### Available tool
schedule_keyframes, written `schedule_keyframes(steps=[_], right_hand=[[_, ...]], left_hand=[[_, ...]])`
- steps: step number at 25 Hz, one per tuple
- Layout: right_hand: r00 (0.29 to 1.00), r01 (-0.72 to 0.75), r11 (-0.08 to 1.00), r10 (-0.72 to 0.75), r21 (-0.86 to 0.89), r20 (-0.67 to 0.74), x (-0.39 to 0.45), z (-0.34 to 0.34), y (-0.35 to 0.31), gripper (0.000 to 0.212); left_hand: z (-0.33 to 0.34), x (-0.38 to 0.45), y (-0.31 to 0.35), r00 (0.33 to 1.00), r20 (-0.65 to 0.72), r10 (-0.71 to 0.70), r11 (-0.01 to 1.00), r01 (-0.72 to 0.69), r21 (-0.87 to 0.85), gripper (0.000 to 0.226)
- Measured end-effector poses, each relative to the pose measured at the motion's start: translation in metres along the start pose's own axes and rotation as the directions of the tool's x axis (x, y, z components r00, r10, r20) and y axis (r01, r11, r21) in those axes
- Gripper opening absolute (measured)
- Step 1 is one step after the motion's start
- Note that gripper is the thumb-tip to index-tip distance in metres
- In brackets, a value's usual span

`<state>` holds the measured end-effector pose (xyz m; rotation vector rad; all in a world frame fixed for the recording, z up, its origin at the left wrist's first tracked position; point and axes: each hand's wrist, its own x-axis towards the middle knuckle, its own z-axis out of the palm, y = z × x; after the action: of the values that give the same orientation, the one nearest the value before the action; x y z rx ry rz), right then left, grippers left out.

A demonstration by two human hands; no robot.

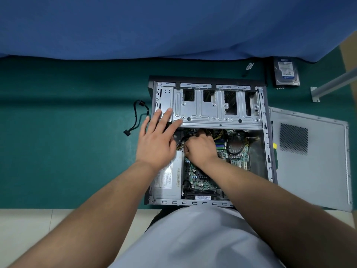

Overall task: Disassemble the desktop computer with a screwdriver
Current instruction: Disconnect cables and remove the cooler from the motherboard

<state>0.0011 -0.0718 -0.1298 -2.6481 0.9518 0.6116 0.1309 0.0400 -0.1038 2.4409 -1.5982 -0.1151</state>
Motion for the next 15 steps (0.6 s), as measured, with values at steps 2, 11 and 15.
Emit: schedule_keyframes(steps=[2, 11, 15], right_hand=[[1.0, 0.001, 1.0, -0.002, -0.011, -0.018, -0.002, 0.003, -0.0009, 0.011], [0.999, 0.04, 0.996, -0.042, -0.083, -0.013, 0.0028, -0.0011, -0.0012, 0.015], [0.998, 0.051, 0.995, -0.052, -0.087, -0.017, 0.0032, -0.0032, -0.0011, 0.014]], left_hand=[[-0.0006, 0.0004, 0.0003, 1.0, 0.002, -0.002, 1.0, 0.002, 0.0, 0.059], [-0.0028, -0.0004, 0.0013, 1.0, 0.011, -0.01, 1.0, 0.011, -0.021, 0.059], [-0.0027, 0.0, 0.0008, 1.0, 0.012, -0.011, 1.0, 0.011, -0.024, 0.059]])
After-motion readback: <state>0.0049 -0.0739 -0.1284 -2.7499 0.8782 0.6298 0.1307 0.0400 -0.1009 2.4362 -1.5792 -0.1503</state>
